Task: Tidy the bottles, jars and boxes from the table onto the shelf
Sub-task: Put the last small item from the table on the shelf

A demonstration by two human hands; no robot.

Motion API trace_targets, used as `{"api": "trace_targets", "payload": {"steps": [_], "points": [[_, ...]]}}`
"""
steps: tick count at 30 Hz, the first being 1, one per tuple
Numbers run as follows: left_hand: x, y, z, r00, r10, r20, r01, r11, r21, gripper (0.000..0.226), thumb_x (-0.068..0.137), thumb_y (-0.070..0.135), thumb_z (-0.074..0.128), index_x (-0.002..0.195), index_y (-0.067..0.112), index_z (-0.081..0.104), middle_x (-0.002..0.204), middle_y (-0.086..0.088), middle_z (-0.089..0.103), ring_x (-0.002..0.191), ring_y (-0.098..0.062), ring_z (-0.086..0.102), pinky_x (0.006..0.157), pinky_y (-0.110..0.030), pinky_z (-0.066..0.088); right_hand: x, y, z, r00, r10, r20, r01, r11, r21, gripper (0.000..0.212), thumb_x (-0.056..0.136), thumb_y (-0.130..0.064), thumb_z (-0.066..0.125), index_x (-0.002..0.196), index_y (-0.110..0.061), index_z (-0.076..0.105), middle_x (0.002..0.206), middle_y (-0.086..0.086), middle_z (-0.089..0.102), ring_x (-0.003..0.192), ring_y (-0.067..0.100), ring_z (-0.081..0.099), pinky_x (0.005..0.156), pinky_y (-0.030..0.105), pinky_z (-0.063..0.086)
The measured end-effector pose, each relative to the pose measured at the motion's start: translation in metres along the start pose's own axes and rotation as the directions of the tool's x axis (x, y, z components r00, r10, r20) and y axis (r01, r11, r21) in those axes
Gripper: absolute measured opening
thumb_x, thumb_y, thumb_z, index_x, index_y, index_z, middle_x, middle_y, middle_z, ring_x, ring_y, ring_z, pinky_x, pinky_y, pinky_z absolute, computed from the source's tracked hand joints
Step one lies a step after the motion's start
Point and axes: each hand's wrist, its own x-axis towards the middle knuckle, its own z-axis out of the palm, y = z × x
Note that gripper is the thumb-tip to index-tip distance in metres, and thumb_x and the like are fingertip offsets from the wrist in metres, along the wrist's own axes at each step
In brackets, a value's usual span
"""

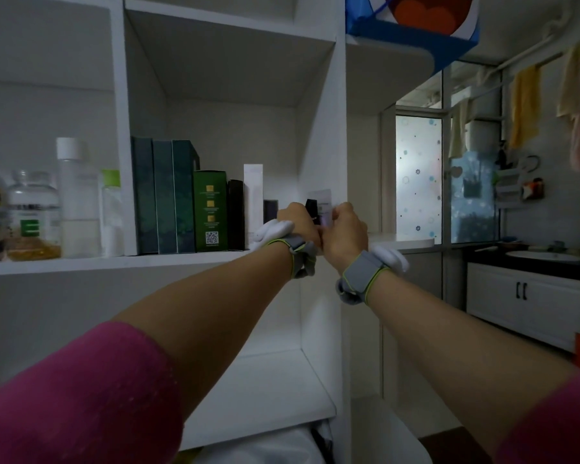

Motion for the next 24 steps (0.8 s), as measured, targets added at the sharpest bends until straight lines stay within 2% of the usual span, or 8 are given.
{"api": "trace_targets", "payload": {"steps": [5,7,10,12,14,17,20,24], "points": [[0.0,-0.002,-0.004,0.996,-0.014,0.085,0.017,0.999,-0.037,0.017,0.085,0.018,0.069,0.092,0.006,0.061,0.102,-0.013,0.069,0.094,-0.029,0.066,0.083,-0.036,0.054,-0.002,-0.001,0.001,0.997,-0.081,0.009,0.081,0.992,-0.094,0.011,0.093,-0.014,0.05,0.084,-0.008,0.048,0.099,0.018,0.062,0.078,0.03,0.051,0.062,0.029,0.032],[-0.001,-0.001,-0.005,0.994,-0.024,0.108,0.04,0.989,-0.144,0.015,0.085,0.014,0.068,0.083,0.004,0.058,0.084,-0.015,0.067,0.068,-0.027,0.062,0.061,-0.033,0.054,-0.002,-0.003,-0.001,0.996,-0.086,0.019,0.088,0.987,-0.138,0.011,0.094,-0.01,0.048,0.082,-0.009,0.047,0.103,0.021,0.061,0.078,0.028,0.048,0.065,0.029,0.033],[-0.006,0.001,-0.007,0.992,-0.072,0.106,0.095,0.969,-0.229,0.019,0.085,0.007,0.065,0.101,-0.004,0.062,0.077,-0.018,0.062,0.045,-0.017,0.041,0.04,-0.024,0.034,-0.002,-0.005,-0.003,0.996,-0.083,0.031,0.086,0.987,-0.138,0.018,0.097,-0.018,0.048,0.092,-0.005,0.058,0.108,0.022,0.062,0.083,0.032,0.052,0.066,0.03,0.033],[-0.01,0.002,-0.01,0.993,-0.059,0.104,0.083,0.967,-0.242,0.024,0.087,0.008,0.063,0.108,-0.004,0.062,0.076,-0.019,0.063,0.042,-0.015,0.037,0.038,-0.023,0.031,-0.003,-0.006,-0.003,0.996,-0.085,0.037,0.089,0.987,-0.133,0.026,0.098,-0.023,0.048,0.1,-0.001,0.061,0.11,0.022,0.062,0.092,0.037,0.057,0.067,0.03,0.034],[-0.013,0.002,-0.014,0.988,-0.047,0.146,0.083,0.966,-0.246,0.025,0.089,0.007,0.06,0.111,-0.004,0.06,0.065,-0.014,0.057,0.036,-0.015,0.04,0.033,-0.02,0.033,-0.004,-0.008,-0.003,0.997,-0.066,0.037,0.069,0.992,-0.106,0.024,0.097,-0.023,0.048,0.098,-0.002,0.061,0.109,0.02,0.062,0.087,0.035,0.055,0.067,0.029,0.033],[-0.014,0.0,-0.015,0.988,-0.043,0.15,0.078,0.968,-0.239,0.025,0.09,0.007,0.061,0.112,-0.005,0.06,0.095,-0.023,0.068,0.039,-0.014,0.039,0.031,-0.019,0.033,-0.005,-0.01,-0.002,0.999,-0.031,0.022,0.033,0.994,-0.102,0.02,0.097,-0.019,0.046,0.089,-0.004,0.056,0.109,0.02,0.061,0.079,0.027,0.046,0.068,0.028,0.033],[-0.015,0.002,-0.016,0.988,-0.043,0.145,0.076,0.971,-0.227,0.016,0.088,0.01,0.065,0.091,-0.005,0.061,0.083,-0.019,0.06,0.043,-0.013,0.037,0.029,-0.021,0.033,-0.007,-0.013,-0.002,0.999,-0.031,0.006,0.032,0.988,-0.151,0.018,0.097,-0.016,0.043,0.091,-0.004,0.055,0.111,0.021,0.061,0.084,0.031,0.051,0.069,0.029,0.033],[-0.014,0.0,-0.019,0.979,-0.069,0.19,0.107,0.974,-0.199,0.029,0.085,0.011,0.068,0.064,0.006,0.048,0.06,-0.011,0.052,0.045,-0.016,0.043,0.04,-0.024,0.036,-0.008,-0.014,-0.001,0.998,-0.057,-0.001,0.055,0.97,-0.237,0.025,0.099,-0.019,0.045,0.109,0.0,0.058,0.115,0.02,0.061,0.1,0.036,0.059,0.067,0.029,0.033]]}}
